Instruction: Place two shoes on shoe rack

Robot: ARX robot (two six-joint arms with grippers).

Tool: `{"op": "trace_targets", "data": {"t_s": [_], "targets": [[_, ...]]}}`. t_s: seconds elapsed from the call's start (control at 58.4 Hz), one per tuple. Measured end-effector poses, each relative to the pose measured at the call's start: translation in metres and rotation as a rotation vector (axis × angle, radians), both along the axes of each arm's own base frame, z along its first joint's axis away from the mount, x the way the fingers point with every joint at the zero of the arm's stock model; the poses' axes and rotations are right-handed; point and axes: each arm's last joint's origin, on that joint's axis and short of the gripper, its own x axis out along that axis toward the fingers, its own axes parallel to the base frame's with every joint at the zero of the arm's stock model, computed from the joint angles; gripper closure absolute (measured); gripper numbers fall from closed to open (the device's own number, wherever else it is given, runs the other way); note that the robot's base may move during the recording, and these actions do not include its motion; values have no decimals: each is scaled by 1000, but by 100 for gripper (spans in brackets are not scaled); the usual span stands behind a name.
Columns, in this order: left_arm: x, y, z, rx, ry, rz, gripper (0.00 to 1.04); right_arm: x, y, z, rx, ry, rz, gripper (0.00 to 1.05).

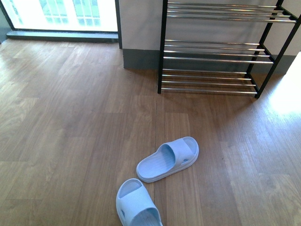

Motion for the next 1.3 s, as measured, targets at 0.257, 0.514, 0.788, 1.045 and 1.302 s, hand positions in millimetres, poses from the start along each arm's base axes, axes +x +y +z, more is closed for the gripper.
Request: {"op": "trace_targets", "data": {"t_s": [0.257, 0.514, 0.788, 1.045, 1.302], "targets": [[0, 0, 0, 0, 0, 0, 9, 0, 0, 0, 0, 0, -6, 9], [0, 0, 0, 0, 0, 0, 9, 38, -11, -1, -42, 194, -251, 9], [0, 0, 0, 0, 0, 0, 9, 142, -32, -67, -234, 533, -98, 9], [0, 0, 0, 0, 0, 0, 9, 183, -15, -206, -480, 796, 129, 9], [0, 0, 0, 0, 0, 0, 9, 184, 0, -267, -511, 924, 304, 9]]}}
